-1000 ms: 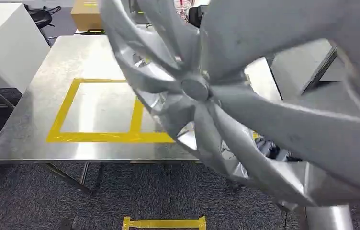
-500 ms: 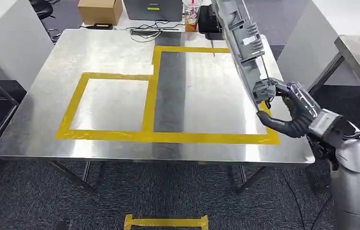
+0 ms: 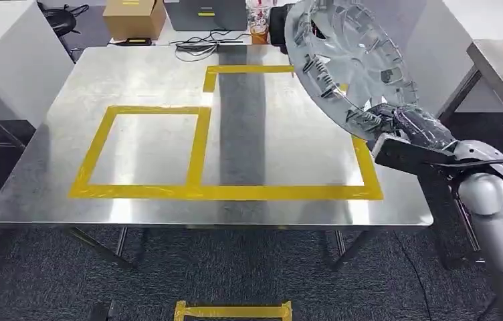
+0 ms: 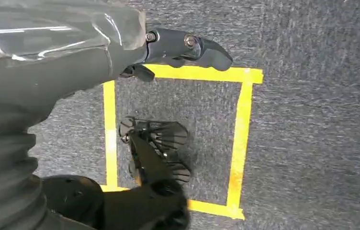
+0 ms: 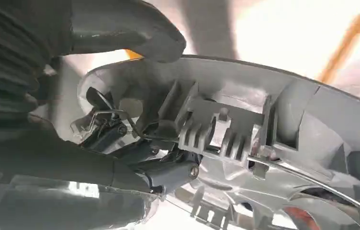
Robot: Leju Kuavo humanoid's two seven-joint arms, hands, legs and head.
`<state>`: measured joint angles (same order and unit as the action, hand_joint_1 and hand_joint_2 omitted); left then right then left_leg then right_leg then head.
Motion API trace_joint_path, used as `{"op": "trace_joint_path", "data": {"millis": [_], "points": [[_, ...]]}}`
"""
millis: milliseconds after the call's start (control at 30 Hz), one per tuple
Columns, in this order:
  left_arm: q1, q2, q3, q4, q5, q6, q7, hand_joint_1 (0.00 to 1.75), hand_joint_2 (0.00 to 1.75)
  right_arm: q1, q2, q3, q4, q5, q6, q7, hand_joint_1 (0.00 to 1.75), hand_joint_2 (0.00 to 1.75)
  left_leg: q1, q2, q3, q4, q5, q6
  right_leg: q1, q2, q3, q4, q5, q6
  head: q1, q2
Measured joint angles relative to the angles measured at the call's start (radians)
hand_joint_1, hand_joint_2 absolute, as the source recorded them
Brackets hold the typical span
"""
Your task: Take the parts from the cabinet and place them on the table.
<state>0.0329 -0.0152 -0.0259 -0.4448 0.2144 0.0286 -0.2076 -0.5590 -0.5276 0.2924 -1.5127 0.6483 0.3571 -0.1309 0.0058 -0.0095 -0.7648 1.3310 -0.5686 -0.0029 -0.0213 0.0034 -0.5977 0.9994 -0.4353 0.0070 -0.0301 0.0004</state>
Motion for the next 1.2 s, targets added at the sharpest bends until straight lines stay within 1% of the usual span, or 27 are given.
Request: {"op": "trace_joint_path", "data": {"millis": [33, 100, 133, 167, 300, 333, 367, 433, 467, 500, 533, 567, 633, 667, 700, 800, 833, 867, 900, 967, 1000, 1033, 1067, 1100, 1133, 1167, 1200], "points": [[-0.004, -0.001, -0.001, 0.006, -0.001, -0.003, 0.0, 0.0, 1.75, -0.023, -0.008, 0.029, 0.026, 0.03, -0.002, 0.004, 1.75, 1.75, 0.0, 0.001, 0.007, -0.024, 0.026, 0.002, 0.001, 0.001, 0.002, 0.0, 0.0, 0.0, 0.0, 0.0], [-0.017, -0.001, -0.002, 0.016, -0.001, -0.005, 0.0, 0.0, 1.75, -0.073, -0.019, 0.085, 0.08, 0.068, -0.009, 0.006, 1.75, 1.75, -0.003, 0.002, 0.082, -0.19, 0.121, 0.016, 0.005, 0.003, 0.006, 0.0, -0.001, 0.001, 0.0, 0.0], [-0.023, 0.0, -0.003, 0.02, -0.001, -0.007, 0.0, 0.0, 1.75, -0.098, -0.022, 0.109, 0.102, 0.08, -0.015, 0.006, 1.75, 1.75, -0.007, 0.002, 0.126, -0.283, 0.163, 0.03, 0.005, 0.003, 0.007, -0.001, -0.002, 0.0, 0.0, 0.0], [-0.03, 0.003, -0.003, 0.026, 0.0, -0.007, 0.0, 0.0, 1.75, -0.124, -0.021, 0.136, 0.131, 0.087, -0.022, 0.006, 1.75, 1.75, -0.013, 0.003, 0.143, -0.311, 0.148, 0.038, 0.008, 0.004, 0.005, -0.001, -0.001, 0.001, 0.003, 0.0], [-0.037, 0.002, -0.01, 0.043, 0.012, -0.012, -0.001, 0.0, 1.75, -0.221, -0.016, 0.259, 0.234, 0.117, -0.049, 0.004, 1.75, 1.75, -0.018, 0.004, 0.151, -0.333, 0.152, 0.045, 0.008, 0.005, 0.0, -0.009, 0.006, 0.014, 0.0, 0.0], [-0.039, 0.001, -0.013, 0.044, 0.018, -0.015, -0.001, 0.0, 1.75, -0.242, -0.012, 0.285, 0.258, 0.124, -0.05, 0.001, 1.75, 1.75, -0.003, 0.006, 0.166, -0.357, 0.163, 0.047, 0.007, 0.002, -0.008, 0.0, -0.004, 0.015, 0.002, 0.0], [-0.044, -0.001, -0.019, 0.048, 0.025, -0.017, -0.003, 0.0, 1.75, -0.268, -0.005, 0.313, 0.294, 0.13, -0.052, -0.005, 1.75, 1.75, -0.006, 0.004, 0.171, -0.367, 0.168, 0.054, 0.011, 0.002, -0.023, 0.032, -0.02, 0.014, 0.004, 0.0], [-0.051, -0.001, -0.022, 0.055, 0.029, -0.018, -0.005, 0.0, 1.75, -0.317, 0.018, 0.372, 0.361, 0.141, -0.061, -0.009, 1.75, 1.75, -0.007, 0.004, 0.169, -0.367, 0.17, 0.056, 0.008, 0.002, -0.102, 0.19, -0.079, 0.006, 0.005, 0.0], [-0.051, -0.001, -0.026, 0.059, 0.032, -0.02, -0.006, 0.0, 1.75, -0.331, 0.031, 0.399, 0.395, 0.143, -0.069, -0.016, 1.75, 1.75, -0.007, 0.004, 0.169, -0.366, 0.169, 0.056, 0.006, 0.002, -0.141, 0.265, -0.1, 0.007, 0.005, 0.0], [-0.051, -0.001, -0.031, 0.064, 0.039, -0.022, -0.006, 0.0, 1.75, -0.345, 0.047, 0.425, 0.431, 0.144, -0.079, -0.027, 1.75, 1.75, -0.006, 0.004, 0.169, -0.365, 0.169, 0.056, 0.004, 0.002, -0.167, 0.31, -0.104, 0.014, 0.006, 0.0], [-0.051, -0.001, -0.036, 0.068, 0.04, -0.024, -0.007, 0.0, 1.75, -0.358, 0.061, 0.447, 0.46, 0.145, -0.084, -0.035, 1.75, 1.75, -0.004, 0.004, 0.17, -0.363, 0.167, 0.053, 0.0, 0.002, -0.166, 0.298, -0.09, 0.024, 0.005, 0.0], [-0.053, -0.001, -0.04, 0.07, 0.043, -0.026, -0.008, 0.0, 1.75, -0.366, 0.073, 0.467, 0.484, 0.146, -0.085, -0.04, 1.75, 1.75, -0.002, 0.003, 0.17, -0.359, 0.165, 0.05, -0.005, 0.001, -0.143, 0.244, -0.062, 0.037, 0.006, 0.0], [-0.057, -0.002, -0.05, 0.073, 0.046, -0.027, -0.009, 0.0, 1.75, -0.378, 0.095, 0.493, 0.521, 0.144, -0.091, -0.052, 1.75, 1.75, 0.005, -0.002, 0.167, -0.341, 0.153, 0.035, -0.016, -0.004, -0.052, 0.055, 0.015, 0.063, 0.006, 0.0], [-0.058, 0.001, -0.051, 0.074, 0.047, -0.027, -0.011, 0.0, 1.75, -0.386, 0.108, 0.506, 0.544, 0.141, -0.099, -0.061, 1.75, 1.75, 0.002, -0.004, 0.159, -0.329, 0.146, 0.025, -0.018, -0.008, -0.033, 0.014, 0.01, 0.06, 0.009, 0.0], [-0.061, 0.002, -0.053, 0.076, 0.048, -0.026, -0.013, 0.0, 1.75, -0.392, 0.122, 0.519, 0.562, 0.139, -0.106, -0.068, 1.75, 1.75, -0.002, -0.005, 0.151, -0.32, 0.143, 0.02, -0.012, 0.003, -0.031, 0.014, 0.014, 0.042, 0.006, 0.0], [-0.06, 0.003, -0.071, 0.081, 0.058, -0.022, -0.017, 0.0, 1.75, -0.4, 0.154, 0.548, 0.603, 0.133, -0.131, -0.08, 1.75, 1.75, 0.003, -0.005, 0.15, -0.322, 0.144, 0.013, -0.007, 0.004, -0.034, 0.018, 0.014, 0.023, 0.006, 0.0], [-0.061, 0.005, -0.076, 0.082, 0.058, -0.018, -0.018, 0.0, 1.75, -0.404, 0.167, 0.558, 0.612, 0.131, -0.132, -0.087, 1.75, 1.75, 0.007, -0.003, 0.144, -0.316, 0.136, 0.006, -0.014, 0.005, -0.03, 0.016, 0.015, 0.016, 0.007, 0.0], [-0.062, 0.005, -0.079, 0.082, 0.058, -0.017, -0.019, 0.0, 1.75, -0.405, 0.175, 0.565, 0.619, 0.126, -0.133, -0.094, 1.75, 1.75, 0.007, 0.0, 0.136, -0.292, 0.118, 0.001, -0.014, 0.005, -0.027, 0.016, 0.014, 0.012, 0.005, 0.0], [-0.063, 0.006, -0.085, 0.082, 0.059, -0.016, -0.02, 0.0, 1.75, -0.406, 0.186, 0.57, 0.628, 0.12, -0.135, -0.1, 1.75, 1.75, 0.008, 0.002, 0.107, -0.229, 0.084, -0.004, -0.013, 0.005, -0.026, 0.016, 0.013, 0.007, 0.004, 0.0], [-0.063, 0.008, -0.092, 0.082, 0.067, -0.014, -0.02, 0.0, 1.75, -0.405, 0.208, 0.584, 0.647, 0.113, -0.139, -0.111, 1.75, 1.75, 0.008, 0.004, 0.024, -0.059, 0.015, -0.009, -0.01, 0.007, -0.027, 0.016, 0.012, 0.005, 0.004, 0.0], [-0.063, 0.008, -0.095, 0.083, 0.069, -0.013, -0.02, 0.0, 1.75, -0.404, 0.219, 0.592, 0.656, 0.11, -0.142, -0.114, 1.75, 1.75, 0.008, 0.004, -0.01, 0.0, 0.005, -0.008, -0.007, 0.007, -0.026, 0.016, 0.011, 0.004, 0.004, 0.0], [-0.063, 0.008, -0.096, 0.083, 0.075, -0.012, -0.021, 0.0, 1.75, -0.404, 0.228, 0.6, 0.664, 0.106, -0.143, -0.118, 1.75, 1.75, 0.008, 0.004, -0.016, 0.001, 0.017, -0.006, -0.005, 0.009, -0.026, 0.016, 0.011, 0.004, 0.004, 0.0], [-0.063, 0.009, -0.1, 0.083, 0.081, -0.01, -0.022, 0.0, 1.75, -0.404, 0.236, 0.606, 0.67, 0.099, -0.144, -0.125, 1.75, 1.75, 0.007, 0.004, 0.001, -0.047, 0.052, -0.001, -0.003, 0.01, -0.024, 0.016, 0.01, 0.004, 0.004, 0.0], [-0.064, 0.009, -0.104, 0.083, 0.086, -0.009, -0.024, 0.0, 1.75, -0.404, 0.243, 0.611, 0.676, 0.094, -0.145, -0.129, 1.75, 1.75, 0.006, 0.004, 0.037, -0.127, 0.097, 0.006, 0.0, 0.011, -0.023, 0.016, 0.01, 0.003, 0.003, 0.0], [-0.064, 0.012, -0.109, 0.083, 0.091, -0.008, -0.025, 0.0, 1.75, -0.404, 0.249, 0.615, 0.68, 0.088, -0.147, -0.132, 0.0, 0.0, 0.003, 0.004, 0.084, -0.222, 0.142, 0.016, 0.002, 0.012, -0.021, 0.016, 0.009, 0.002, 0.004, 0.0], [-0.064, 0.014, -0.113, 0.083, 0.095, -0.007, -0.025, 0.0, 1.75, -0.404, 0.255, 0.62, 0.684, 0.08, -0.15, -0.136, 0.0, 0.0, -0.002, 0.002, 0.119, -0.302, 0.16, 0.026, 0.001, 0.012, -0.02, 0.015, 0.009, 0.002, 0.004, 0.0], [-0.065, 0.018, -0.121, 0.083, 0.1, -0.007, -0.025, 0.0, 1.75, -0.407, 0.257, 0.626, 0.69, 0.072, -0.157, -0.145, 0.0, 0.0, -0.006, 0.005, 0.134, -0.309, 0.15, 0.026, 0.011, 0.012, -0.026, 0.014, 0.009, 0.003, 0.006, 0.0]]}}
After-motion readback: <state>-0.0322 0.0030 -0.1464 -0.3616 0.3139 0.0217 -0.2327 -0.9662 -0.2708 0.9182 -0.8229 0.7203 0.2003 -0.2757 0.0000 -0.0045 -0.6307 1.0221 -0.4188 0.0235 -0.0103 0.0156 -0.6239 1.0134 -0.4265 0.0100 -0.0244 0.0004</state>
